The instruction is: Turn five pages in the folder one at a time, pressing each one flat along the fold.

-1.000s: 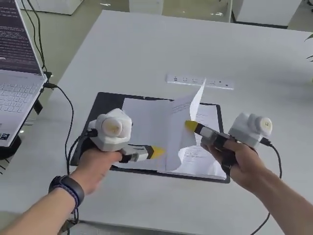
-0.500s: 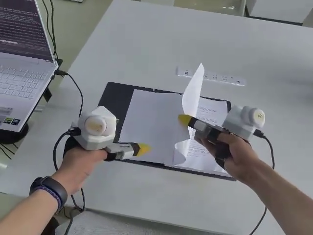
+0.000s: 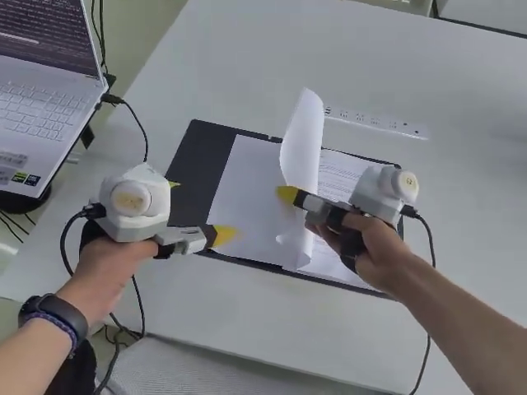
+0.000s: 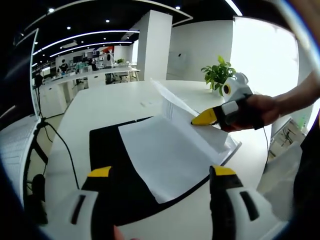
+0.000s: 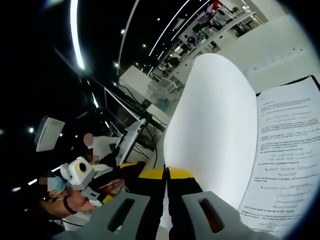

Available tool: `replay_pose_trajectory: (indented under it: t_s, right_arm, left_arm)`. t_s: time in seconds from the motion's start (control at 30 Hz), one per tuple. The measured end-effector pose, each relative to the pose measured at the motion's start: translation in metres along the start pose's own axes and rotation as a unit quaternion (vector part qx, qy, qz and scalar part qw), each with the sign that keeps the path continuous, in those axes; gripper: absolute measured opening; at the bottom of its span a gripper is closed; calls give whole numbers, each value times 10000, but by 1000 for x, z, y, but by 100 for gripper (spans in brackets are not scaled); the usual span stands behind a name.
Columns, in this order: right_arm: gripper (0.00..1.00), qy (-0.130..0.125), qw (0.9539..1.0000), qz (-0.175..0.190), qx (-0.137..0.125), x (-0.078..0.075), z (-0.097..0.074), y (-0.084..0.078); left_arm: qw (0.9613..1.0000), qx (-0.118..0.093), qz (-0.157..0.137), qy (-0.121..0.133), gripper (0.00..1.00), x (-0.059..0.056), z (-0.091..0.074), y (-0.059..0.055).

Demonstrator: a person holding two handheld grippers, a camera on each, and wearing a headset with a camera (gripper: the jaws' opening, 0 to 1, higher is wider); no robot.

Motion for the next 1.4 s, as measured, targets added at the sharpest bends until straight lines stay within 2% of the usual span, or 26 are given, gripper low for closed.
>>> replay_pose_trajectory:
  t_s: [0.2, 0.4, 0.47, 0.53, 0.7, 0.9, 1.07, 1.13, 1.2, 1.27, 1.4]
  right_arm:
    - [0, 68, 9998, 111, 146, 3, 19, -5]
    - [0, 114, 9992, 165, 346, 8, 42, -13]
    - [0, 119, 9989, 183, 425, 4, 47, -16]
    - [0, 117, 9985, 209, 488, -8, 58, -20]
    - [0, 95, 9974, 302, 641, -16, 78, -23]
    - [0, 22, 9961, 634, 613, -31, 95, -21]
    - [0, -165, 9947, 715, 720, -43, 107, -29]
    - [0, -243, 9947, 608, 787, -46, 111, -35]
    - [0, -415, 9929, 558, 964, -52, 115, -44]
    - [1, -460, 9925, 588, 969, -55, 118, -48]
    - [6, -603, 9907, 571, 1077, -58, 123, -56]
  left_arm:
    - [10000, -12, -49, 60, 78, 7, -9, -6]
    - [9999, -38, -132, 104, 78, 4, -19, -10]
    - [9998, -40, -136, 120, 78, 3, -21, -10]
    - [9998, -58, -160, 120, 78, 3, -23, -10]
    - [9997, -90, -197, 126, 78, 2, -27, -9]
    - [9997, -76, -213, 74, 79, -1, -26, -12]
    - [9996, -89, -255, 62, 79, -3, -26, -13]
    - [9996, -79, -264, 58, 78, -3, -25, -14]
    - [9996, -78, -278, 51, 78, -3, -25, -14]
    - [9996, -65, -273, 47, 78, -3, -24, -14]
    - [9996, -20, -264, 47, 79, -2, -23, -15]
Point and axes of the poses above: the centre of the closed fingertips' face, and the gripper's own axes: z roughly forward along the fingers, x roughly to its left, y roughly out of its top, the point moved 1 cm from there along -z, roughly backward along the fingers, and after that the axes turned 10 degrees about x, right-handed, at the moved point
